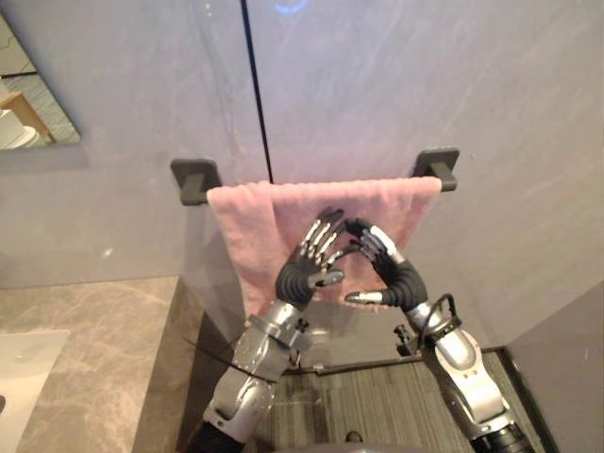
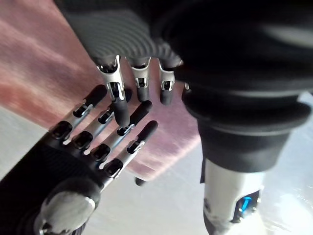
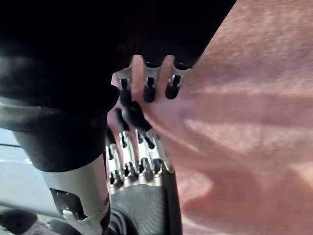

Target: Organize washtable

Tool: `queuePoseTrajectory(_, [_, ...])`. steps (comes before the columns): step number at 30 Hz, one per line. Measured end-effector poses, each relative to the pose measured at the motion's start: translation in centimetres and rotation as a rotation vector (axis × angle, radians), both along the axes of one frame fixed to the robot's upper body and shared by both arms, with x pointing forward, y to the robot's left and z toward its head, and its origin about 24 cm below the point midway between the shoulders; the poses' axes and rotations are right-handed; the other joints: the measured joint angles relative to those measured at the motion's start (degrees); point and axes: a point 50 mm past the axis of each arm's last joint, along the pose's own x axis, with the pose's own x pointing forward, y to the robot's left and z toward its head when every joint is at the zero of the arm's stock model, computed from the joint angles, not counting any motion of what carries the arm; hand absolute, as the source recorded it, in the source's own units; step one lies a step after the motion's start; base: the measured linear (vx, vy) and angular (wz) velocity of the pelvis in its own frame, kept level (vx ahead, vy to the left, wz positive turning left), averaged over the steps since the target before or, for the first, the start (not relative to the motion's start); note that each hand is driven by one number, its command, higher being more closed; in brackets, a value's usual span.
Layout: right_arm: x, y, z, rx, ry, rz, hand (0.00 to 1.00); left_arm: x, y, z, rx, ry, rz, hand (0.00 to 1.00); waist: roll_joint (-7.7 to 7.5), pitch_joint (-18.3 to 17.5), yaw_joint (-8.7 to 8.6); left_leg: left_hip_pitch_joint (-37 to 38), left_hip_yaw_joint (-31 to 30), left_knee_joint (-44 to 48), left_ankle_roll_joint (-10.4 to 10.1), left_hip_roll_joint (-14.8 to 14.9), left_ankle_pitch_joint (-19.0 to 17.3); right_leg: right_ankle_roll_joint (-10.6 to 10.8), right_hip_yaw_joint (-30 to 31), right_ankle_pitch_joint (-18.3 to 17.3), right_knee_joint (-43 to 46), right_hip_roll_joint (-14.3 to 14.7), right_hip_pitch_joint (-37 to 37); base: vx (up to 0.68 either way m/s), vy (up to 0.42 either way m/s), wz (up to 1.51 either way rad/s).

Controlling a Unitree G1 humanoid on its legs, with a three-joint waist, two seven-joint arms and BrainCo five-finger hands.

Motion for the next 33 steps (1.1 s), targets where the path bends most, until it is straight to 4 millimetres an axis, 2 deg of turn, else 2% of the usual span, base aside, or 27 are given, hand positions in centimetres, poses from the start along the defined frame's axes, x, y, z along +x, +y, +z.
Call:
queuePoseTrajectory(2, [0.3,0.0,-1.7,0.000,0.070,-0.033,0.00,0.3,0.3,-1.3,0.063,0.050,0.019,0.00,0.02,0.0,-0.03,-0.3,0.0,0.1,0.0,0.0,0.0,-0.2,0.0,0.1,0.1,0.0,-0.3,0.00,0.000,0.00])
queuePoseTrajectory(6, [0.7,0.0,-3.2,-0.004,0.130,-0.086,0.00,0.4,0.5,-2.5,0.114,0.094,0.032,0.00,-0.01,0.0,-0.03,-1.2,-0.1,0.3,0.0,0.0,0.0,-0.3,-0.1,0.4,0.2,-0.2,-0.9,0.00,0.000,0.00])
queuePoseTrajectory(8, [0.8,-0.3,-4.2,-0.011,0.185,-0.131,0.00,0.5,0.5,-2.4,0.120,0.084,0.039,0.00,-0.09,-0.1,0.00,-1.2,-0.2,0.3,0.0,-0.1,0.0,-0.2,-0.2,0.5,0.2,-0.2,-0.9,-0.02,0.018,0.03])
queuePoseTrajectory(10, [0.7,-1.2,-7.0,-0.066,0.322,-0.190,0.00,0.9,0.5,-1.8,0.088,0.056,0.066,0.00,-0.42,0.0,0.27,-1.2,-0.3,0.3,0.0,-0.1,0.0,-0.2,-0.3,0.5,0.2,-0.3,-0.9,-0.03,0.019,0.04])
queuePoseTrajectory(12, [0.6,-1.4,-7.8,-0.082,0.367,-0.214,0.00,1.0,0.7,-1.6,0.080,0.047,0.090,0.00,-0.48,0.0,0.15,-1.4,-0.2,0.3,0.0,-0.1,0.0,-0.2,-0.3,0.5,0.2,-0.3,-1.0,-0.03,0.018,0.00])
queuePoseTrajectory(17, [1.2,-2.6,-7.4,-0.042,0.357,-0.326,0.00,1.8,1.2,-1.8,0.118,0.051,0.139,0.00,-0.75,0.2,0.09,-1.5,-0.2,0.5,0.0,-0.1,0.0,-0.3,-0.2,0.6,0.1,-0.3,-1.0,-0.03,0.010,0.00])
queuePoseTrajectory(21, [1.9,-3.8,-6.6,-0.034,0.324,-0.407,0.00,2.4,2.5,-2.4,0.109,0.090,0.227,0.00,-1.23,0.5,0.05,-1.6,-0.2,0.5,0.0,-0.1,0.0,-0.3,-0.1,0.7,0.0,-0.3,-1.2,-0.04,0.012,-0.01])
queuePoseTrajectory(27, [2.0,-6.7,-6.2,0.012,0.309,-0.582,0.00,2.9,4.9,-3.0,0.138,0.115,0.340,0.00,-2.13,1.0,0.01,-1.7,-0.5,0.5,0.0,-0.1,0.0,-0.3,-0.2,0.7,0.0,-0.3,-1.1,-0.01,0.002,0.00])
queuePoseTrajectory(33, [1.2,-11.0,-5.8,0.056,0.289,-0.807,0.00,2.7,7.5,-4.3,0.158,0.175,0.455,0.00,-2.27,1.1,-0.15,-1.5,-0.7,0.5,0.0,-0.1,0.0,-0.3,-0.3,0.7,0.0,-0.3,-1.0,0.00,0.000,0.00])
